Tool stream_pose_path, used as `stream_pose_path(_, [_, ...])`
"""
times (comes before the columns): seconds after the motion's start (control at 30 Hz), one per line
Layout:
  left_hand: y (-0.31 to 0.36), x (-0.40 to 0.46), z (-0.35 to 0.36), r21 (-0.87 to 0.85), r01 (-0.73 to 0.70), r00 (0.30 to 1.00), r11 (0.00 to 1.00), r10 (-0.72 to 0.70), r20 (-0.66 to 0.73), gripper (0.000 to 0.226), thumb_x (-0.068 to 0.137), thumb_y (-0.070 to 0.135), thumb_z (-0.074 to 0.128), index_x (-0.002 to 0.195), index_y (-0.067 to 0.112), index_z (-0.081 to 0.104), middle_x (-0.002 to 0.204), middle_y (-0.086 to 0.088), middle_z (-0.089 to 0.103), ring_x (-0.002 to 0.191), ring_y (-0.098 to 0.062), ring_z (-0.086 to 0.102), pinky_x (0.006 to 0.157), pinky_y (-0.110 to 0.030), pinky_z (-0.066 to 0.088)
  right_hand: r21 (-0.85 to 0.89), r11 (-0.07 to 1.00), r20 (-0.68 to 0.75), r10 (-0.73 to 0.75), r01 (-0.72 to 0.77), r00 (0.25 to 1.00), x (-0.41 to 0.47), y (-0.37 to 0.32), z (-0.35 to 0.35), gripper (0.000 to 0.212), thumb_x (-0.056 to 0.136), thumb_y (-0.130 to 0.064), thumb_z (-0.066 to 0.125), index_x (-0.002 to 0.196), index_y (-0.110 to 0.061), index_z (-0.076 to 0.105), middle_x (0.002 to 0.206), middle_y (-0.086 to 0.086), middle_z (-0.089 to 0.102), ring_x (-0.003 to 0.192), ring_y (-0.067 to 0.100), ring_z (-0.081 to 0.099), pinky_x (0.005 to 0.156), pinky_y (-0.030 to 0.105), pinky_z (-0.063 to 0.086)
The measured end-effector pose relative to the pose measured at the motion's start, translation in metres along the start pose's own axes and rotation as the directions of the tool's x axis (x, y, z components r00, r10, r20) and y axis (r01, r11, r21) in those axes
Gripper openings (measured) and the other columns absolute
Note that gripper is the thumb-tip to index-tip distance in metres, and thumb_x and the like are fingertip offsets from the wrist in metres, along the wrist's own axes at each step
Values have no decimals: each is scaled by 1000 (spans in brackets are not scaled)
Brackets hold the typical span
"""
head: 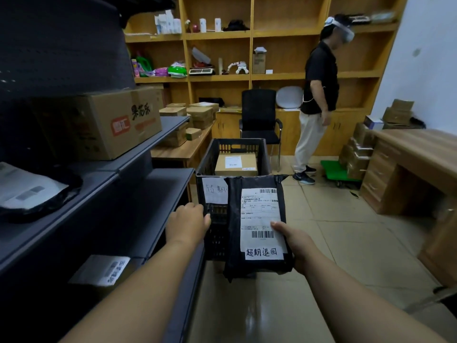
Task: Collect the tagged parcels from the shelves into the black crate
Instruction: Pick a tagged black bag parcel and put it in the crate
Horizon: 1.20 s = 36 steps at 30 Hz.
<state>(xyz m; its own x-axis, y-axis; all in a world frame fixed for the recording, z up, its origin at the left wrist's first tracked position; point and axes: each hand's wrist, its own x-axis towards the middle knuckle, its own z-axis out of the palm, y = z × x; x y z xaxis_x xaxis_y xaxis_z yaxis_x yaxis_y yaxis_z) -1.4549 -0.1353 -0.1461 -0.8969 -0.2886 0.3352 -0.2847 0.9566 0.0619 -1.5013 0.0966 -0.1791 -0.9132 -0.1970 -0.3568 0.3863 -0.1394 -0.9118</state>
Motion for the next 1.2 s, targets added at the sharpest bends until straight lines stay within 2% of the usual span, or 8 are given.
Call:
stream_pose_path(0.17, [-17,61,13,6,-11,1000,1000,11,-9,30,93,38,43,98,15,62,100,-4,61,93,-25,58,71,-34,40,26,999,-6,-30,30,1000,52,-25,25,21,84,-23,67,86,-2,64,63,11,73,48,25,68,38,26,50])
stream_pose_path(0.4, [-23,120,35,-34,-9,1000,999,9,-3,32,94,38,42,100,14,62,101,-5,62,92,-25,58,75,-34,43,43,999,-2,-32,32,999,114,-51,48,22,83,-24,68,87,-2,65,70,14,72,49,26,68,39,27,50])
stream_pose_path(0.63, [-18,189,53,-128,43,998,991,-47,-28,32,93,37,42,95,12,62,97,-6,61,89,-27,58,70,-34,42,36,999,-11,-37,37,999,191,-82,63,26,78,-27,73,90,-4,66,85,18,72,61,29,70,49,33,56])
stream_pose_path(0.77, [-15,239,63,-147,56,997,988,-62,-43,33,94,38,43,92,12,62,93,-7,61,89,-28,59,67,-34,41,33,998,-8,-55,55,998,246,-102,69,26,77,-26,74,88,-4,66,87,18,73,69,30,70,63,39,58])
stream_pose_path(0.9, [-4,295,77,-199,77,995,977,-89,-49,33,94,39,43,98,12,63,94,-7,61,88,-27,58,68,-34,43,10,999,-3,-35,35,999,304,-125,73,29,77,-29,74,86,-3,67,86,19,72,73,33,69,74,48,58])
stream_pose_path(1.03, [10,355,96,-270,131,990,954,-141,-19,34,94,39,43,99,13,64,97,-6,62,89,-25,58,72,-37,49,-15,1000,-7,-28,28,1000,365,-150,71,29,75,-31,75,83,-4,67,67,13,73,54,28,69,46,32,54])
stream_pose_path(1.2, [25,420,125,-315,190,981,930,-192,24,34,94,40,42,98,14,63,94,-5,63,84,-24,58,67,-34,47,-44,999,1,-8,8,1000,436,-176,70,36,73,-33,76,88,-2,67,84,19,73,66,32,70,58,38,57])
